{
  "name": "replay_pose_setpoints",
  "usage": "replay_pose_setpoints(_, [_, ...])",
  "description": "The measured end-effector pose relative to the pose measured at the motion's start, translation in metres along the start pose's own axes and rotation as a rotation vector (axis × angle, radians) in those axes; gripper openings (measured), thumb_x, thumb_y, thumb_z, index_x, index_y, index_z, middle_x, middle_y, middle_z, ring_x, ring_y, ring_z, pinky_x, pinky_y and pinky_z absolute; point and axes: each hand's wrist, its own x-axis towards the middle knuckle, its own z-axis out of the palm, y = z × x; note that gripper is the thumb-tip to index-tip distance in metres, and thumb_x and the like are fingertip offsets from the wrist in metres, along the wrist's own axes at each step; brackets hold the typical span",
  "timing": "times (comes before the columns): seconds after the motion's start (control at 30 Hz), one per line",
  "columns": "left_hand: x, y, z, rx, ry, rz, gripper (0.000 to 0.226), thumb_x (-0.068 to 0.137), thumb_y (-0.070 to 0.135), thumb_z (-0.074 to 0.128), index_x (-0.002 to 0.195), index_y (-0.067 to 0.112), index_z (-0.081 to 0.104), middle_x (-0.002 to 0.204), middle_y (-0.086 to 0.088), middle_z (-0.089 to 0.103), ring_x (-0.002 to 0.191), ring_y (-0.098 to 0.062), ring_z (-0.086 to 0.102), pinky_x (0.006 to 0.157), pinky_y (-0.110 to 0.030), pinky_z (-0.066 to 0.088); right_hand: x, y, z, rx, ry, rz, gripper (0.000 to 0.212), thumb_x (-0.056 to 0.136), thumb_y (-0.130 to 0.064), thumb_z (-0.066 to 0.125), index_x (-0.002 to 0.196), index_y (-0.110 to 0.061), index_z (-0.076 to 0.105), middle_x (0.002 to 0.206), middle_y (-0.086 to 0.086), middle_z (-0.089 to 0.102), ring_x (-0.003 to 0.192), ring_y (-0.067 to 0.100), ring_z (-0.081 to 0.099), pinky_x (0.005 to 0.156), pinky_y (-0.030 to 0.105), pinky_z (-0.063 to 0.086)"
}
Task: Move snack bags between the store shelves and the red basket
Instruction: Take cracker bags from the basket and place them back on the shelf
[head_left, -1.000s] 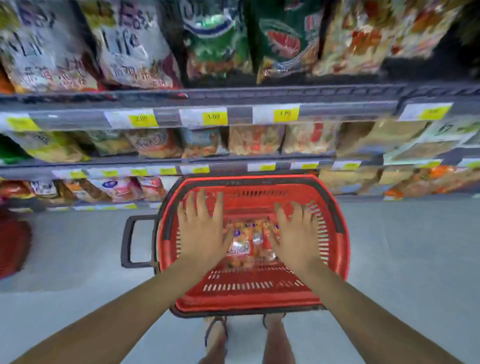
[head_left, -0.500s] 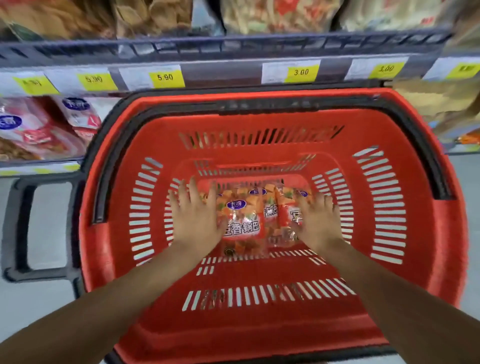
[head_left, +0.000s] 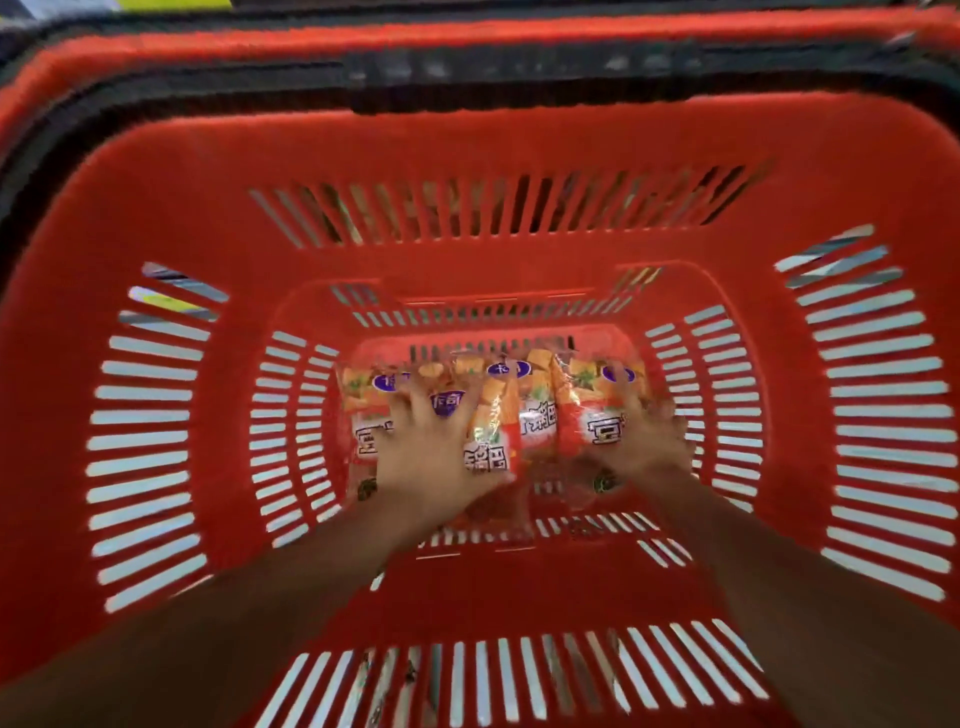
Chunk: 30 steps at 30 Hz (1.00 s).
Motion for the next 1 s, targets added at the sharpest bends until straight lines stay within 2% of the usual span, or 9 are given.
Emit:
replay_pose_setpoints(0.07, [0.004, 0.002, 0.006, -0.092, -0.024, -0.019, 0.110, 0.066, 0.084, 0.054, 0.145, 0.049, -0.014, 0.154, -0.026, -0.007, 0.140, -0.050, 0.010, 0.098, -0.059, 0.041, 0.005, 0.005, 0.007, 0.215, -0.040, 0.012, 0.121, 0.065, -0.057, 0.079, 0.137, -0.061, -0.019, 0.153, 0.025, 0.016, 0.134, 0.047, 0.032, 0.107, 0.054, 0.036])
replay_pose_setpoints(0.13, [0.006, 0.003, 0.008, -0.214, -0.035, -0.026, 0.107, 0.068, 0.071, 0.067, 0.145, 0.050, -0.004, 0.153, -0.024, -0.008, 0.139, -0.053, 0.011, 0.095, -0.054, 0.046, 0.006, 0.007, 0.007, 0.340, -0.034, 0.002, 0.119, 0.065, -0.051, 0.082, 0.137, -0.065, -0.012, 0.146, 0.026, 0.027, 0.126, 0.046, 0.043, 0.104, 0.051, 0.041])
replay_pose_setpoints(0.23, [0.003, 0.002, 0.001, -0.274, 0.026, 0.027, 0.089, 0.076, 0.045, 0.074, 0.142, 0.046, 0.014, 0.143, -0.015, 0.007, 0.132, -0.047, 0.026, 0.089, -0.044, 0.050, -0.001, 0.008, 0.001, 0.310, 0.041, -0.033, 0.105, 0.072, -0.039, 0.081, 0.148, -0.049, 0.009, 0.133, 0.020, 0.039, 0.113, 0.039, 0.054, 0.097, 0.040, 0.047])
replay_pose_setpoints(0.37, [-0.019, -0.002, -0.029, -0.111, 0.069, 0.054, 0.077, 0.082, 0.036, 0.071, 0.142, 0.040, 0.022, 0.139, -0.015, 0.009, 0.131, -0.043, 0.025, 0.084, -0.044, 0.053, -0.031, -0.004, -0.024, 0.234, 0.104, -0.076, 0.091, 0.075, -0.037, 0.079, 0.145, -0.045, 0.021, 0.129, 0.017, 0.038, 0.104, 0.036, 0.059, 0.084, 0.040, 0.053])
replay_pose_setpoints(0.47, [-0.047, -0.007, -0.067, -0.065, 0.126, 0.068, 0.077, 0.079, 0.040, 0.071, 0.141, 0.043, 0.024, 0.136, -0.013, 0.016, 0.128, -0.040, 0.026, 0.076, -0.042, 0.057, -0.067, -0.020, -0.063, 0.186, 0.131, -0.117, 0.088, 0.077, -0.039, 0.077, 0.144, -0.046, 0.021, 0.126, 0.016, 0.040, 0.096, 0.033, 0.061, 0.075, 0.035, 0.053])
replay_pose_setpoints(0.57, [-0.086, -0.011, -0.118, -0.053, 0.179, 0.072, 0.079, 0.075, 0.045, 0.073, 0.139, 0.046, 0.026, 0.134, -0.012, 0.019, 0.124, -0.039, 0.033, 0.071, -0.040, 0.058, -0.113, -0.037, -0.111, 0.230, 0.199, -0.161, 0.087, 0.076, -0.039, 0.077, 0.140, -0.052, 0.019, 0.120, 0.011, 0.041, 0.094, 0.032, 0.061, 0.075, 0.037, 0.055])
replay_pose_setpoints(0.73, [-0.159, -0.010, -0.220, -0.080, 0.257, 0.108, 0.081, 0.074, 0.045, 0.073, 0.140, 0.045, 0.026, 0.140, -0.012, 0.023, 0.125, -0.036, 0.031, 0.078, -0.041, 0.057, -0.204, -0.062, -0.209, 0.255, 0.307, -0.211, 0.089, 0.076, -0.041, 0.076, 0.144, -0.049, 0.019, 0.117, 0.011, 0.042, 0.098, 0.031, 0.058, 0.080, 0.038, 0.054])
replay_pose_setpoints(0.9, [-0.233, -0.015, -0.331, -0.043, 0.354, 0.125, 0.083, 0.078, 0.048, 0.070, 0.141, 0.047, 0.016, 0.144, -0.010, 0.014, 0.132, -0.036, 0.023, 0.081, -0.041, 0.055, -0.294, -0.076, -0.304, 0.301, 0.442, -0.298, 0.089, 0.073, -0.036, 0.077, 0.143, -0.048, 0.023, 0.109, 0.010, 0.043, 0.091, 0.034, 0.059, 0.077, 0.038, 0.051])
replay_pose_setpoints(1.0, [-0.278, -0.024, -0.391, -0.020, 0.466, 0.139, 0.085, 0.078, 0.052, 0.069, 0.141, 0.049, 0.012, 0.147, -0.010, 0.013, 0.136, -0.036, 0.018, 0.085, -0.044, 0.054, -0.348, -0.081, -0.359, 0.298, 0.526, -0.338, 0.089, 0.074, -0.037, 0.077, 0.143, -0.050, 0.021, 0.112, 0.012, 0.044, 0.096, 0.036, 0.057, 0.081, 0.039, 0.049])
